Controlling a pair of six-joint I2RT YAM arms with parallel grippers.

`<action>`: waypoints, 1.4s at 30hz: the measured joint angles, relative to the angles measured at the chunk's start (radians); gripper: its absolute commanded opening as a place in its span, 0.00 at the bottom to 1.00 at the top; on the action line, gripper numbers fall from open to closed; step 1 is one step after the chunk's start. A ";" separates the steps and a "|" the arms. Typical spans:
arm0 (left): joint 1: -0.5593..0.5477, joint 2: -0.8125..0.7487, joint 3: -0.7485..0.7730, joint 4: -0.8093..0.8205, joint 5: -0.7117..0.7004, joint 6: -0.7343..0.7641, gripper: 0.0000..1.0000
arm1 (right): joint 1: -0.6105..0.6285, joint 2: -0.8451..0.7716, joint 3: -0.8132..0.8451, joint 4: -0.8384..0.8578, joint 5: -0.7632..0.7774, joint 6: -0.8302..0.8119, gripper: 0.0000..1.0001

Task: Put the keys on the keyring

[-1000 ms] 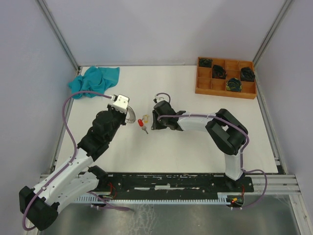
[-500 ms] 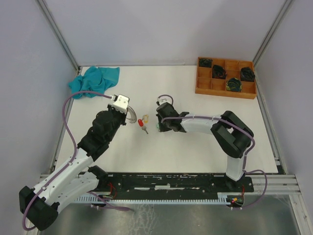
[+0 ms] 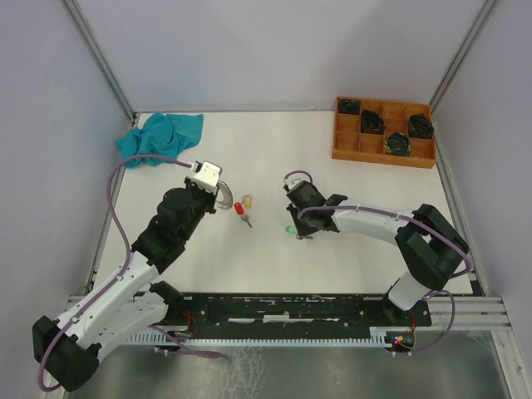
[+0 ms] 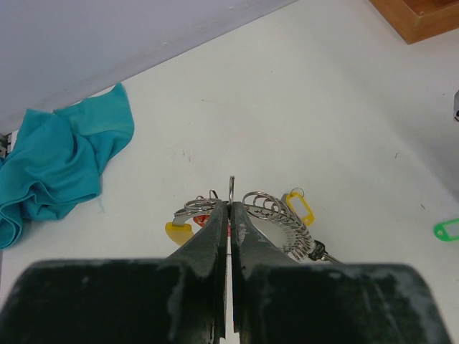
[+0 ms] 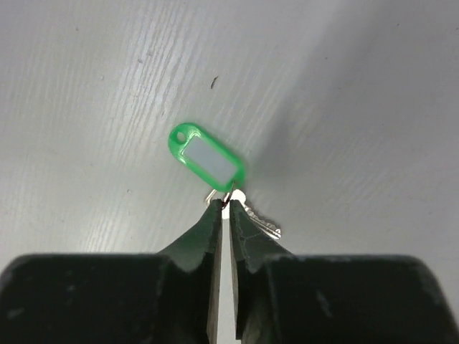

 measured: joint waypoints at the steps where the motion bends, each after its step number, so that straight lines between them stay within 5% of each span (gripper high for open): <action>1: 0.000 0.000 0.000 0.000 0.006 0.000 0.03 | -0.001 -0.009 0.001 -0.010 -0.005 -0.008 0.26; 8: 0.000 0.000 0.000 0.000 0.040 0.000 0.03 | -0.013 -0.026 0.066 -0.132 -0.079 -0.166 0.44; 19: 0.000 0.002 -0.005 0.006 0.068 0.000 0.03 | -0.096 0.007 0.155 -0.231 -0.265 -0.261 0.45; 37: 0.000 0.003 -0.006 0.008 0.073 0.000 0.03 | 0.065 0.103 0.243 -0.333 -0.103 -0.251 0.41; 42: 0.000 0.003 -0.006 0.008 0.073 0.000 0.03 | 0.077 0.145 0.268 -0.337 -0.089 -0.251 0.49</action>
